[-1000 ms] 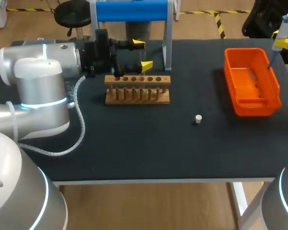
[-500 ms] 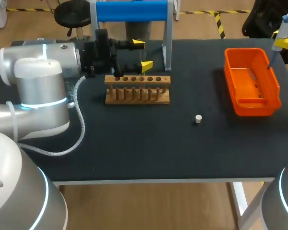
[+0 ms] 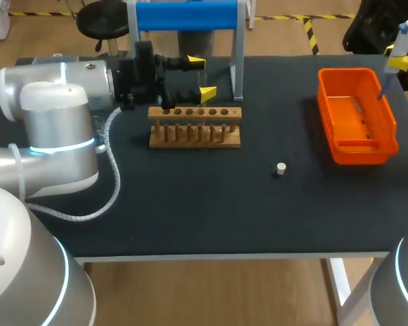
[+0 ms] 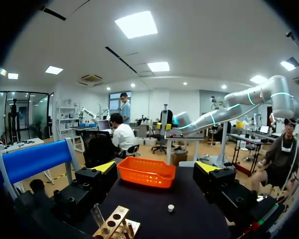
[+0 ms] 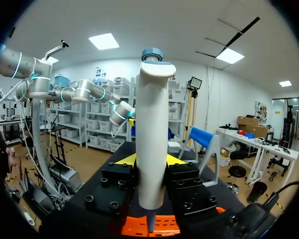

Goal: Invert the test tube, pick up the pipette, mount the tip to pipette, aspirate from beaker and dispense into the tube, eject the tip, return the pipette, and cap with the stopper.

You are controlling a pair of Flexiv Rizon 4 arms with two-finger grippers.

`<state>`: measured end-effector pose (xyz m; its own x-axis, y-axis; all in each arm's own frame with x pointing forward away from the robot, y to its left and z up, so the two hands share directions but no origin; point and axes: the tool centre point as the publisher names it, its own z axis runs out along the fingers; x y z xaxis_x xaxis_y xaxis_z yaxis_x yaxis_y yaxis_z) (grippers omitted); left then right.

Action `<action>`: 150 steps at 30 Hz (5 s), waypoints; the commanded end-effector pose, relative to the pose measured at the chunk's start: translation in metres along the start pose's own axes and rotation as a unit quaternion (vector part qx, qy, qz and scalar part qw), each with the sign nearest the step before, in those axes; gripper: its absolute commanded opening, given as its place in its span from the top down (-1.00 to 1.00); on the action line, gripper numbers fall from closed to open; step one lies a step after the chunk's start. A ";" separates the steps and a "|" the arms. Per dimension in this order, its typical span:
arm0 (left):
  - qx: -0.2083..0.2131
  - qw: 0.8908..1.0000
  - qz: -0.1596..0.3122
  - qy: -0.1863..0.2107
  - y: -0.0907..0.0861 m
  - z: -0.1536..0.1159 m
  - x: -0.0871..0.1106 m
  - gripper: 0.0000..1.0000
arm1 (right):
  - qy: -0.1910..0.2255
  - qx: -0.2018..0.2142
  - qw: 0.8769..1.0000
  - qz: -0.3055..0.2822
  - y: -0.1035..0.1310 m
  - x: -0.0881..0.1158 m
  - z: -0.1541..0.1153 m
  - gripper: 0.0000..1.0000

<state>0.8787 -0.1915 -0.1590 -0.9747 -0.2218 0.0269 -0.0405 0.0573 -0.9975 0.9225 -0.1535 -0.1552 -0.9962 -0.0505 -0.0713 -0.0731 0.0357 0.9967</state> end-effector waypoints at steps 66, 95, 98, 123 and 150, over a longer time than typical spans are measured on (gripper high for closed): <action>0.001 1.000 0.001 -0.003 0.001 0.000 0.001 -1.00 | 0.072 0.009 0.997 0.042 -0.018 0.074 0.271 1.00; 0.001 1.000 0.001 -0.003 0.001 0.000 0.001 -1.00 | 0.083 0.023 0.995 0.045 -0.039 0.062 0.339 1.00; 0.001 1.000 0.001 -0.003 0.001 0.000 0.001 -1.00 | 0.084 0.022 0.995 0.043 -0.039 0.060 0.345 1.00; 0.001 1.000 0.001 -0.003 0.001 0.000 0.001 -1.00 | 0.066 0.003 0.997 0.039 -0.035 0.052 0.380 1.00; 0.001 1.000 0.001 -0.003 0.001 0.000 0.001 -1.00 | 0.039 -0.011 0.998 0.046 -0.035 0.040 0.398 1.00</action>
<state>0.8786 -0.1914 -0.1589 -0.9746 -0.2221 0.0270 -0.0407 0.0575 -0.9975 0.8664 0.2379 -0.2077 -0.9911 -0.1306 0.0250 0.0221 0.0237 0.9995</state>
